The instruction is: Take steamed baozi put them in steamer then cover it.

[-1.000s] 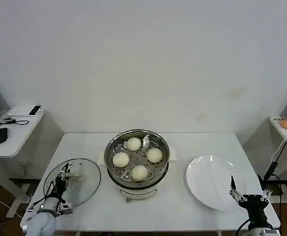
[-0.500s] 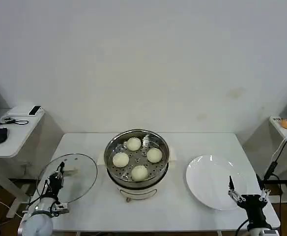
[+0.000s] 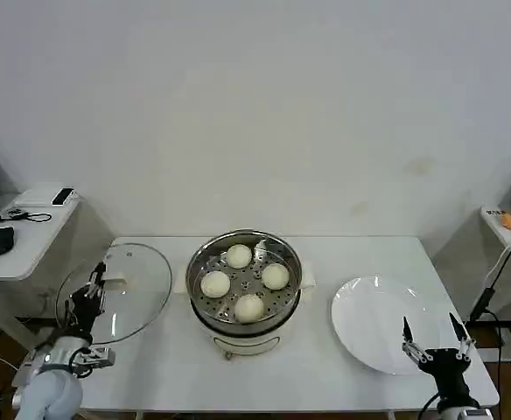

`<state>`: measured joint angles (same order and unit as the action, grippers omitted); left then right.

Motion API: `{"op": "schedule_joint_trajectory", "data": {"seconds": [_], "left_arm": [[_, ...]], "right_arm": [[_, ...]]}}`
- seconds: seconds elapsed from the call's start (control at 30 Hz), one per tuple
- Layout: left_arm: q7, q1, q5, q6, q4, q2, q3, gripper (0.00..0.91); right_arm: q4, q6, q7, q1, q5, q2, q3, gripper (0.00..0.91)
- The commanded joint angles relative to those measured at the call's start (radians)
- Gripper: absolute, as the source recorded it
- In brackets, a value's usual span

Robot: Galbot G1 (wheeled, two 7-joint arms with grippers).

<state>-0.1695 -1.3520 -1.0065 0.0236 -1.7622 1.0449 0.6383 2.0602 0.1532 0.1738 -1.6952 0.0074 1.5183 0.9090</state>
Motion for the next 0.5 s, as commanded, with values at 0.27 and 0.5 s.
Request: {"op": "schedule_joint_trajectory", "data": {"seconds": [0.27, 0.5], "left_arm": [[0.136, 0.016, 0.015, 0.181, -0.258, -0.101, -0.126, 0.000], [0.293, 0.120, -0.102, 0.353, -0.305, -0.072, -0.272, 0.000]], "right_arm": [[-0.001, 0.001, 0.004, -0.006, -0.030, 0.006, -0.010, 0.907], [0.005, 0.008, 0.003, -0.013, -0.066, 0.025, -0.028, 0.907]]}}
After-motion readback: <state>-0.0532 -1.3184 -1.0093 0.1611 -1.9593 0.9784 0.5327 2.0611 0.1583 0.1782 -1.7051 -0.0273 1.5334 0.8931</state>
